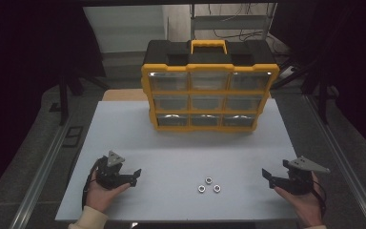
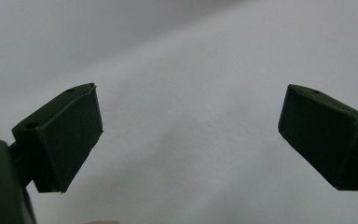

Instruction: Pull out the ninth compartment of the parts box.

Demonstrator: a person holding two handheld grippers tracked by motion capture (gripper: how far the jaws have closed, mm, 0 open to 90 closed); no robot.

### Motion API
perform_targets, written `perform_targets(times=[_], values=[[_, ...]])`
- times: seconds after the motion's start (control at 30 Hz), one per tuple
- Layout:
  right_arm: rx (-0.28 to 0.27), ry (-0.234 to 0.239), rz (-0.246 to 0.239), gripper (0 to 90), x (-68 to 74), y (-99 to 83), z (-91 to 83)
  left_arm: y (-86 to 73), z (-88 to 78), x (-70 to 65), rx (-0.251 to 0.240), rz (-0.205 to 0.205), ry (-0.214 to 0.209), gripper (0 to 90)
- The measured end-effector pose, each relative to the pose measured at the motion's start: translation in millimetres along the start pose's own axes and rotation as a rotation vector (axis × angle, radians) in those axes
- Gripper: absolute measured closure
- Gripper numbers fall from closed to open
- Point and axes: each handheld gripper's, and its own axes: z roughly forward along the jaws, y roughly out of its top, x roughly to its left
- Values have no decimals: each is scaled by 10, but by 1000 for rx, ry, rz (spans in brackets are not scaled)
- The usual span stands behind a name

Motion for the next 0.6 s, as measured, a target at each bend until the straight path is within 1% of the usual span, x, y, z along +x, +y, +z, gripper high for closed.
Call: perform_targets(times=[0.17, 0.23, 0.37, 0.47, 0.6], values=[[-21, -6, 20, 127, 10, -11, -27, 19, 7, 5, -4, -2, -3, 65], [-27, -12, 20, 131, 23, -10, -34, 26, 11, 4, -5, -5, -5, 65], [-32, -27, 13, 134, 66, -5, -46, 33, 27, -4, -2, -7, -12, 66], [-33, -30, 12, 135, 86, -6, -46, 37, 26, -7, -2, -3, -13, 66], [-27, -29, 0, 136, 132, -8, -38, 40, 17, -3, -7, -8, -16, 66]])
